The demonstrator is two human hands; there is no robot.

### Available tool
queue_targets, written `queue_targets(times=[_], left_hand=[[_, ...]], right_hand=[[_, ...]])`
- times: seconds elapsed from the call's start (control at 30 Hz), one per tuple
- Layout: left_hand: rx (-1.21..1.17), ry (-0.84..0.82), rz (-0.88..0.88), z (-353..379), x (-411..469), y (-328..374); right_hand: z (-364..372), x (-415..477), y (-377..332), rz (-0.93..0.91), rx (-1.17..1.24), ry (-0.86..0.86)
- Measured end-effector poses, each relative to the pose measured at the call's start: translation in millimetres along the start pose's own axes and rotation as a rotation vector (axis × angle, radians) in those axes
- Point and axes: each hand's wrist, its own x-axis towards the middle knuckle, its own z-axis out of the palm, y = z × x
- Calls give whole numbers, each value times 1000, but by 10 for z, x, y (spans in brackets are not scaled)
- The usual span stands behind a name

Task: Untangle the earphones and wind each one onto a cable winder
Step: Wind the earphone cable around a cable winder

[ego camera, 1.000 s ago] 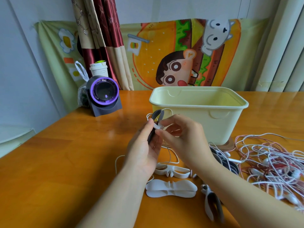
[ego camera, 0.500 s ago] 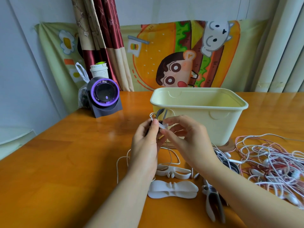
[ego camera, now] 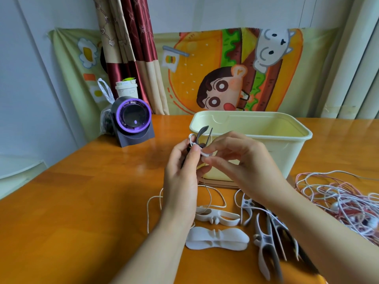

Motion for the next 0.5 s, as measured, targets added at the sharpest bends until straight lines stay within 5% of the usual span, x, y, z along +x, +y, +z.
queue_targets(times=[0.27,0.37,0.5], left_hand=[[14,-90,-37,2,-14,40],[41,-192,-80,-22,-8,59],[80,-450,-196,-61,-38,116]], right_hand=[[-164,41,-55,-156,-278,-92],[-365,94,-166,-68,-214,-192],[-621,147,-232,85,-51,-114]])
